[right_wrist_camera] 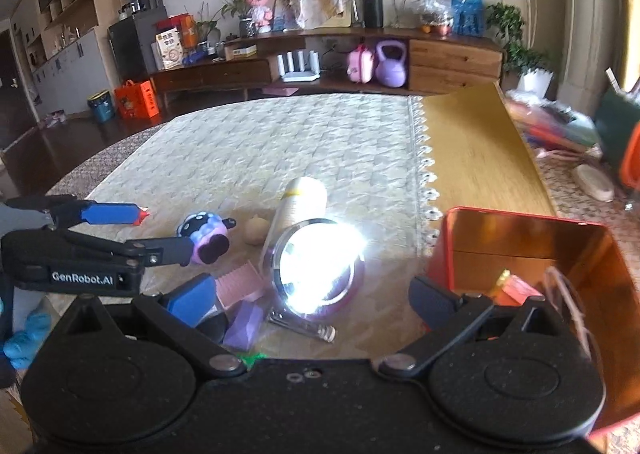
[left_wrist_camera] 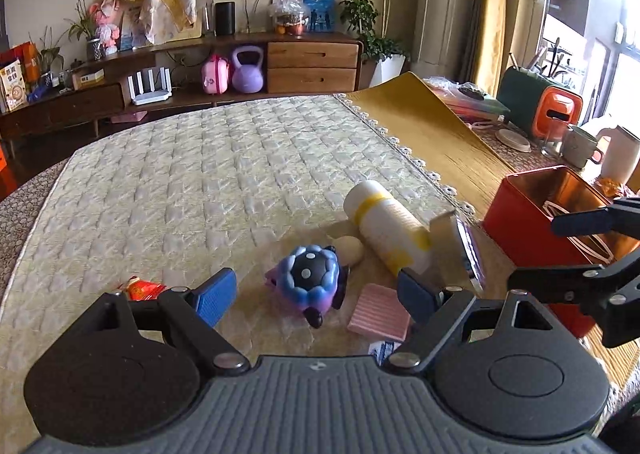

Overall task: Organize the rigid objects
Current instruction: 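Grasp the blue spiky ball with the left tool while the right tool grasps the round silver mirror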

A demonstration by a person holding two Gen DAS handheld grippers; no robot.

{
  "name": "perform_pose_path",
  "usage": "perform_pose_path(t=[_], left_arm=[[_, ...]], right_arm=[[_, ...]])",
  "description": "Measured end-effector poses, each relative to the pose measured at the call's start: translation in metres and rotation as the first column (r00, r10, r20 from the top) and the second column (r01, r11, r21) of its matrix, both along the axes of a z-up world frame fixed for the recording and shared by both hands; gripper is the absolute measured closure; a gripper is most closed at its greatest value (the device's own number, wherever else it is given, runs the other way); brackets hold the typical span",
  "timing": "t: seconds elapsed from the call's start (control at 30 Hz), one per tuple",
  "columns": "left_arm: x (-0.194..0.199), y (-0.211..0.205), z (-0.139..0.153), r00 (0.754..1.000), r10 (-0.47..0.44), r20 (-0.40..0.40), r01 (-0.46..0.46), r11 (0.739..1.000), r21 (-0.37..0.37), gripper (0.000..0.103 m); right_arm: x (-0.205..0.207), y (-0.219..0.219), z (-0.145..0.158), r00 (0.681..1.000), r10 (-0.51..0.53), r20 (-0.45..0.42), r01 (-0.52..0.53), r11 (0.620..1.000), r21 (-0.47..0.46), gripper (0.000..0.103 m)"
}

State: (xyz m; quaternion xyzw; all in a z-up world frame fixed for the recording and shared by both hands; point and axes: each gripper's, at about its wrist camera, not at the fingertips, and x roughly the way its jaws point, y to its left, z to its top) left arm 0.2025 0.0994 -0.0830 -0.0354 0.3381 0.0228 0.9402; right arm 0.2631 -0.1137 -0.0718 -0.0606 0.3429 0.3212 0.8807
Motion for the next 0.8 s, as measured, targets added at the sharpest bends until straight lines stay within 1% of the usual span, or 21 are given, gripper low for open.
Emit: perform_pose_path(t=[0.13,0.23,0.33,0.47,0.67,0.73,0.8], left_arm=[[0.011,0.002,-0.006,1.000,0.002,-0.003,-0.002,1.000,-0.020,0.015],[0.019,0.003,-0.011,1.000,-0.003,-0.007,0.003,1.000,-0.026,0.015],[0.025,0.004,-0.017,1.000,0.000,-0.010,0.000,1.000,-0.016,0.015],[0.032,0.006,-0.025,1.000,0.003,-0.019,-0.003,1.000,-0.013,0.015],[0.038,0.012,-0.033,1.000,0.002,-0.029,-0.003,0.999,-0.039,0.016],[0.038,0.013,-0.036,1.000,-0.003,-0.029,0.002,0.999,-0.042,0.021],[0.039,0.012,-0.037,0.999,-0.004,-0.034,0.003,0.999,-0.044,0.022]], right_arm=[[0.015,0.009,-0.007,1.000,0.015,-0.026,-0.015,1.000,-0.001,0.000],[0.021,0.017,-0.014,0.999,0.039,-0.037,-0.040,0.999,-0.021,0.000],[0.026,0.025,-0.020,0.998,0.049,-0.042,-0.051,0.998,-0.038,0.000],[0.035,0.029,-0.028,0.997,0.046,-0.067,-0.048,0.998,-0.033,0.001],[0.038,0.034,-0.032,0.998,0.047,-0.049,-0.050,0.998,-0.048,0.002],[0.039,0.034,-0.033,0.998,0.048,-0.042,-0.050,0.998,-0.050,0.002],[0.041,0.035,-0.033,0.998,0.044,-0.038,-0.046,0.998,-0.053,0.002]])
